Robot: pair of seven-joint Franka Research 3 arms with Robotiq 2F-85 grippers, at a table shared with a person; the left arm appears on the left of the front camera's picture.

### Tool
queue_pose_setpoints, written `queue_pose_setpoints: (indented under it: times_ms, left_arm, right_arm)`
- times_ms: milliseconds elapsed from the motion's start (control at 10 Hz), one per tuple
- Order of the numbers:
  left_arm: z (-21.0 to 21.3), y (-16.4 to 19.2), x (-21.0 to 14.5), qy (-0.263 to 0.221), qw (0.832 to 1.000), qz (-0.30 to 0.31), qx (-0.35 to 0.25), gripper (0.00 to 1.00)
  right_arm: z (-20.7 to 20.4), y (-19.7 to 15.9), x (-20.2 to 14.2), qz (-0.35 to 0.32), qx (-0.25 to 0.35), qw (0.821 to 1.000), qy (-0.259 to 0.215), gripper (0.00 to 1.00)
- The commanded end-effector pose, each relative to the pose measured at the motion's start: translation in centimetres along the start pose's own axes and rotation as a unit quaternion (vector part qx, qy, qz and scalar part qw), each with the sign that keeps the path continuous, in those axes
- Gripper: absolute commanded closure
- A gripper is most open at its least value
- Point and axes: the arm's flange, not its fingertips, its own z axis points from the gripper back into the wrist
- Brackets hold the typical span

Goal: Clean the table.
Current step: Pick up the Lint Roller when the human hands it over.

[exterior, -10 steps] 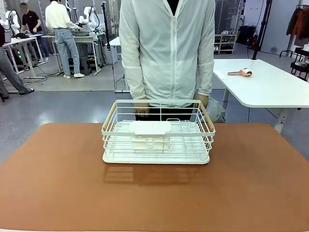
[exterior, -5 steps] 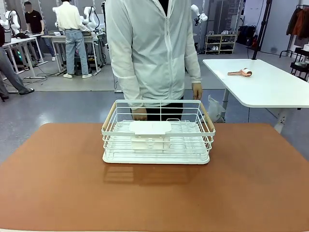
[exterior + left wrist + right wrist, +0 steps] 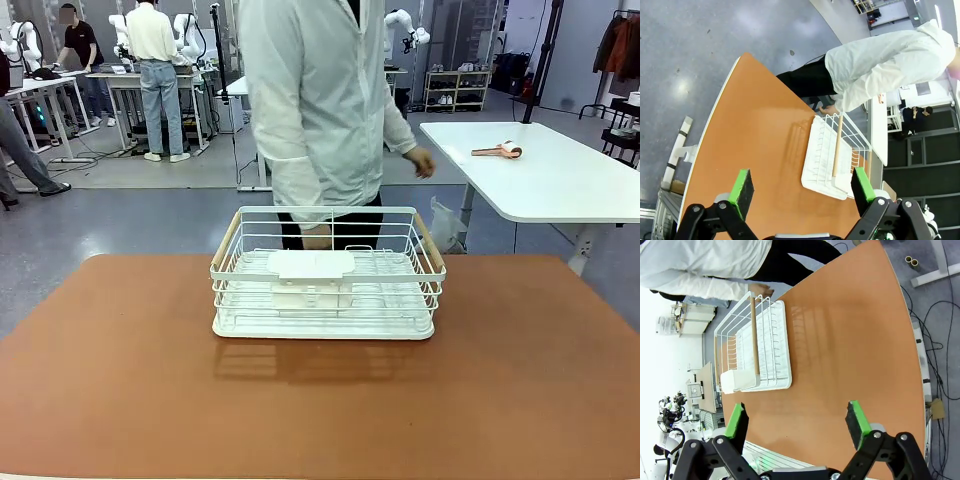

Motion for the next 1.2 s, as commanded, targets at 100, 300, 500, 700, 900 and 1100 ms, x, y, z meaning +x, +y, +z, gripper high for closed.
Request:
queue_pose_setpoints:
  times_ms: [100,300,500,700,900,1100]
  left_arm:
    - [0.08,0.28,0.17,-0.001,1.000,-0.008,-0.013,0.00]
    - [0.08,0.28,0.17,-0.001,1.000,-0.008,-0.013,0.00]
    - [0.08,0.28,0.17,-0.001,1.000,-0.008,-0.013,0.00]
    - [0.08,0.28,0.17,-0.001,1.000,-0.008,-0.013,0.00]
    - [0.08,0.28,0.17,-0.001,1.000,-0.008,-0.013,0.00]
    - [0.08,0.28,0.17,-0.001,1.000,-0.008,-0.013,0.00]
  right_arm:
    - [0.06,0.15,-0.04,0.002,0.008,1.000,-0.002,0.00]
    - [0.06,0.15,-0.04,0.002,0.008,1.000,-0.002,0.00]
    - [0.06,0.15,-0.04,0.002,0.008,1.000,-0.002,0.00]
    - [0.06,0.15,-0.04,0.002,0.008,1.000,-0.002,0.00]
    - [0.06,0.15,-0.04,0.002,0.008,1.000,-0.002,0.00]
    - [0.06,0.15,-0.04,0.002,0.008,1.000,-0.002,0.00]
